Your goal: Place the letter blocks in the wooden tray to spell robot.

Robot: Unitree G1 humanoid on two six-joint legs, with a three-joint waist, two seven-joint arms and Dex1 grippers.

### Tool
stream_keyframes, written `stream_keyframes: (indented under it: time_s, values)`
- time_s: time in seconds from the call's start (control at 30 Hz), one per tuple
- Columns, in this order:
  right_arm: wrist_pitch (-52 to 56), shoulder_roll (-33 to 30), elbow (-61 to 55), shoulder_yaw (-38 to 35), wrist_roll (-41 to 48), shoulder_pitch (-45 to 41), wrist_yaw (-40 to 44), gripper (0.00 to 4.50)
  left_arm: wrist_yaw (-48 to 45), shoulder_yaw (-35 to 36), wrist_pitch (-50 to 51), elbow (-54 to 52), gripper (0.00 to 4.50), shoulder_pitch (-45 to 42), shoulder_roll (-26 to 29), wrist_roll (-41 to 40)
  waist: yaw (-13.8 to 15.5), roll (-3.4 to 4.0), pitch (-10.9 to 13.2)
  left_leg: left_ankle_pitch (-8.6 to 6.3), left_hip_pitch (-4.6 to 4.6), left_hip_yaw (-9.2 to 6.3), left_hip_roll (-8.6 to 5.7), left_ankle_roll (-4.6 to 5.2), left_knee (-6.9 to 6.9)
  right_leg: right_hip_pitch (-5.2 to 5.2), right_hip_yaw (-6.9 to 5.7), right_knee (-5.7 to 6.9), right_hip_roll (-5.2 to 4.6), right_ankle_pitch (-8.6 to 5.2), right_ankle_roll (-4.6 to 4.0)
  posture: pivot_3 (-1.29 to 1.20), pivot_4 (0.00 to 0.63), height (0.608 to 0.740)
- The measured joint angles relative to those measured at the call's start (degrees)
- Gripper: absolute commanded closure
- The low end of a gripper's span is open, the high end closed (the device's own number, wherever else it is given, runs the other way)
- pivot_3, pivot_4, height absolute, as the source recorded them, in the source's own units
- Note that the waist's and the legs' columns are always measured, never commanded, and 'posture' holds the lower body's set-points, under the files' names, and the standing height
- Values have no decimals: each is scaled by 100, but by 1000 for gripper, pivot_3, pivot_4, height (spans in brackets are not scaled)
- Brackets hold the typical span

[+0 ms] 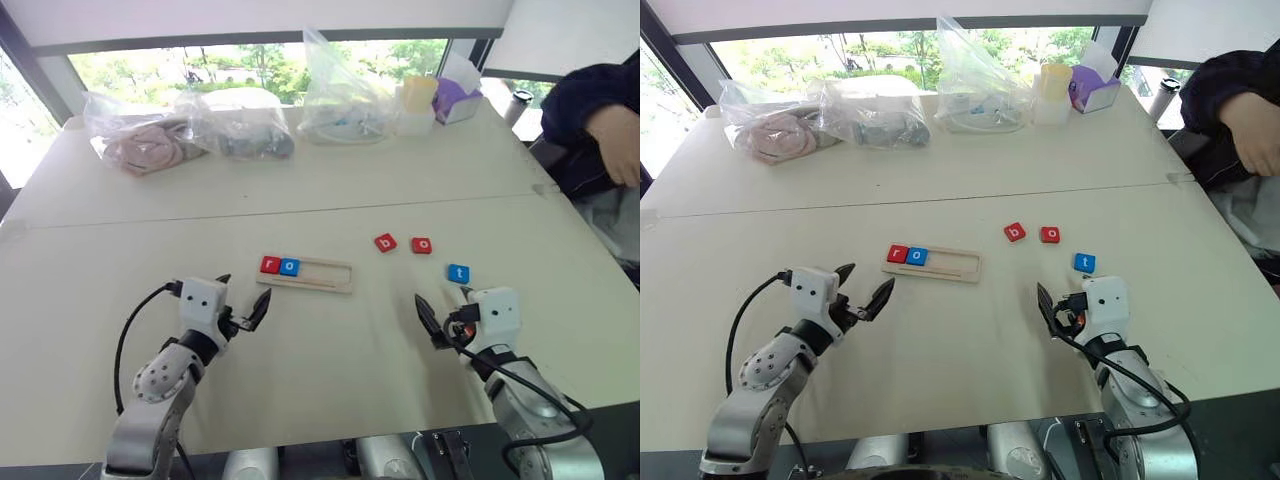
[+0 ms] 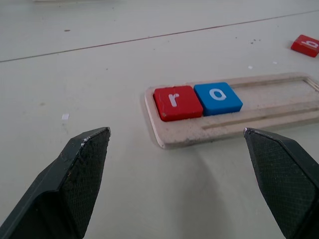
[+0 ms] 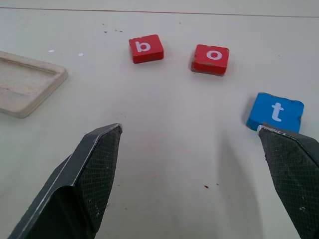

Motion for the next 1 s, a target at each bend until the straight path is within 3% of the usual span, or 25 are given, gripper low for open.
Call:
stream_keyframes:
  time_s: [0.63, 1.0]
  values:
    - [-153, -449, -63, -204, 103, 201, 534, 88, -634, -167, 129, 121, 0, -404, 363, -257, 6, 1, -1, 0, -21, -1, -8, 1, 6, -11, -11, 2, -2, 1, 4, 0, 150, 740]
    - [186, -1653, -29, -334, 1016, -45, 1896, 88, -1185, -129, 669, -9, 0, -760, 939, -800, 0, 1, 0, 0, 12, 1, -11, 2, 14, 15, -10, 9, 1, 2, 2, 0, 150, 740]
